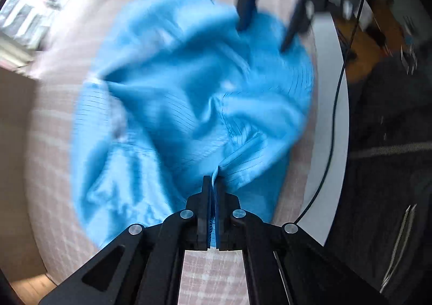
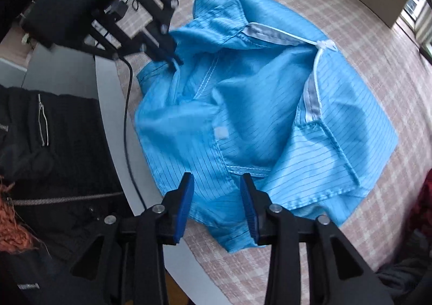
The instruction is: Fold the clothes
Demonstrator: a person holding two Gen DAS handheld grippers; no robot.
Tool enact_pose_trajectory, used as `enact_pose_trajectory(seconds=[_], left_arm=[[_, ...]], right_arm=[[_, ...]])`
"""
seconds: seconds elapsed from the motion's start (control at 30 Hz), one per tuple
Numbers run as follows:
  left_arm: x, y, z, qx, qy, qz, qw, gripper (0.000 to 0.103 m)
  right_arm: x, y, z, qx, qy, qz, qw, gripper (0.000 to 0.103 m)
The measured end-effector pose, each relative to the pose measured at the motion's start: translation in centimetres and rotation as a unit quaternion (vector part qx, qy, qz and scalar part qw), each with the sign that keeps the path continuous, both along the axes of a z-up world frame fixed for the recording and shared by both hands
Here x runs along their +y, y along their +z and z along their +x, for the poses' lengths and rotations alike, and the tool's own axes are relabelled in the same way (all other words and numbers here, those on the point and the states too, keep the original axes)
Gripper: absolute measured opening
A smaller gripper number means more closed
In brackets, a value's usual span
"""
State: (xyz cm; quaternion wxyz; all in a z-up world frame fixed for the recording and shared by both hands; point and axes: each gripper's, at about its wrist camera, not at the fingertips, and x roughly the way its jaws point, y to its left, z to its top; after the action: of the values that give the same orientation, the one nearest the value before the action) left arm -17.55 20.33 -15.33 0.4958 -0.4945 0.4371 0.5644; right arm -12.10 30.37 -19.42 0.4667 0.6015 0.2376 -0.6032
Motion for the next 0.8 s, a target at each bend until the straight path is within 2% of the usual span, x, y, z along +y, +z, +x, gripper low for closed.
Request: enact_pose_trajectory(seconds=[0.1,0.2,0.37,0.47,0.67,0.8], left_arm=[[-1.5,1.6,-0.2,0.04,0.046,0.032,0.9976,0.001],[-2.8,1.1,-0.2,0.053,0.077,0.027,0.9953,0.001],[-3.4,-0.8,0.4,0.048,0.096,0.011,0.9941,0.001],[-3.0,-1.9,0.4,0.037,0.105,0.004,0.9938,0.001],[-1.3,-3.7,1.3,0.016,0.117,0.002,0.993,0.001],[-0.3,-4.6,1.5,0.008,0.143,0.004,0.9896,0.001]], right_arm=[[-0.9,0.4,0.0,0.003,0.043,0.001,0.999,0.038],[-1.9,-0.1,-0.1,0.009,0.086,0.017,0.996,0.042],[-3.6,-1.8,0.3,0.008,0.151,0.051,0.987,0.042],[-4.5,-2.0,1.9,0.002,0.206,0.064,0.976,0.042],[-5.1,-1.5,3.4,0.004,0.261,0.09,0.961,0.042],[-5.1,-2.5,4.6,0.01,0.307,0.117,0.944,0.042]])
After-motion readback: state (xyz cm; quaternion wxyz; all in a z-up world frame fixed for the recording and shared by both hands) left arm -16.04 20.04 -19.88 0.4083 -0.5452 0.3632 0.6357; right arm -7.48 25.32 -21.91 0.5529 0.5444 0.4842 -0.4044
